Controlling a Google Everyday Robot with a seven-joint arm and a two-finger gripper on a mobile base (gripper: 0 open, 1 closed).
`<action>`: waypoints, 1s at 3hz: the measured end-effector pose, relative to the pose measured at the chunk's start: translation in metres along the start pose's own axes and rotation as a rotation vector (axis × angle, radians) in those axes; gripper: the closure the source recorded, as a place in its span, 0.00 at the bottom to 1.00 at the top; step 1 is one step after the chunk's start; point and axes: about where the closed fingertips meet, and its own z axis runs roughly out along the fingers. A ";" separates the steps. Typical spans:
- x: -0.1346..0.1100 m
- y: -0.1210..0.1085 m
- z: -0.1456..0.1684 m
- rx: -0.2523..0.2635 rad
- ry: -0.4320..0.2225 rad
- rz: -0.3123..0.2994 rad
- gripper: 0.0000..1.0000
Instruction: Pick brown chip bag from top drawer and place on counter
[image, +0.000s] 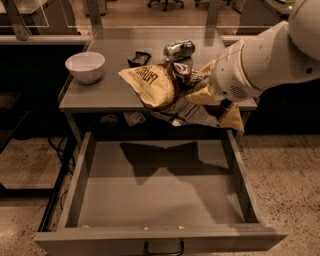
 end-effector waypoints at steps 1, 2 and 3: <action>0.000 0.000 0.000 0.001 0.000 -0.001 1.00; -0.004 -0.019 0.009 0.017 0.004 -0.035 1.00; -0.009 -0.060 0.034 0.037 -0.002 -0.099 1.00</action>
Offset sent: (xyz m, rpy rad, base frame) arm 0.0641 0.0026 0.0090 -0.0592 -0.0824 0.0307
